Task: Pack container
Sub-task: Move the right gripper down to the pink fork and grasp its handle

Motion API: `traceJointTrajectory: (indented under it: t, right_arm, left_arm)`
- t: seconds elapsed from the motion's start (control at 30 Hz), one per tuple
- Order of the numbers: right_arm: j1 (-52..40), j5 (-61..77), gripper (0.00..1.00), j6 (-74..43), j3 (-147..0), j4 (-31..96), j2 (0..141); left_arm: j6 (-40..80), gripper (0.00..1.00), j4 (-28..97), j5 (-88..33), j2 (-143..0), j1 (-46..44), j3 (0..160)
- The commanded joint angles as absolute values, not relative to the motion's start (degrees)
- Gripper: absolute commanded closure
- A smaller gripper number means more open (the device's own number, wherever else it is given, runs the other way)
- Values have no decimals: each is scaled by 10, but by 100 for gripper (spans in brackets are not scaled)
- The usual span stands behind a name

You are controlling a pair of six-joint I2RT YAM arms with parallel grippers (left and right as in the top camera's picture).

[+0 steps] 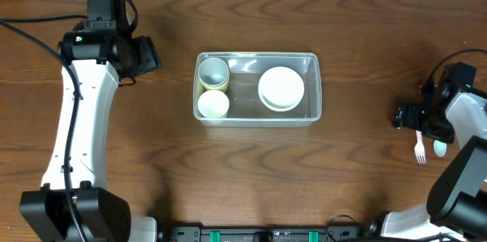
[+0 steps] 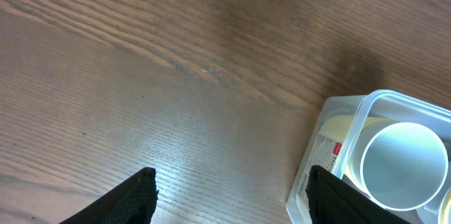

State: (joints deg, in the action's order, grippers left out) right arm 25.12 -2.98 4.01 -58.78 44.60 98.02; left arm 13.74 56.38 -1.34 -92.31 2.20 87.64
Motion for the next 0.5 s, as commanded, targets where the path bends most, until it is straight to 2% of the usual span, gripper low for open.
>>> traceJointTrajectory:
  t: [0.0, 0.47]
  right_arm:
    - [256, -20, 1, 46, -583, 444, 988]
    - [255, -18, 2, 39, -583, 424, 1101]
  left_arm:
    - [143, 31, 565, -15, -926, 23, 874]
    - [143, 31, 565, -15, -926, 23, 874]
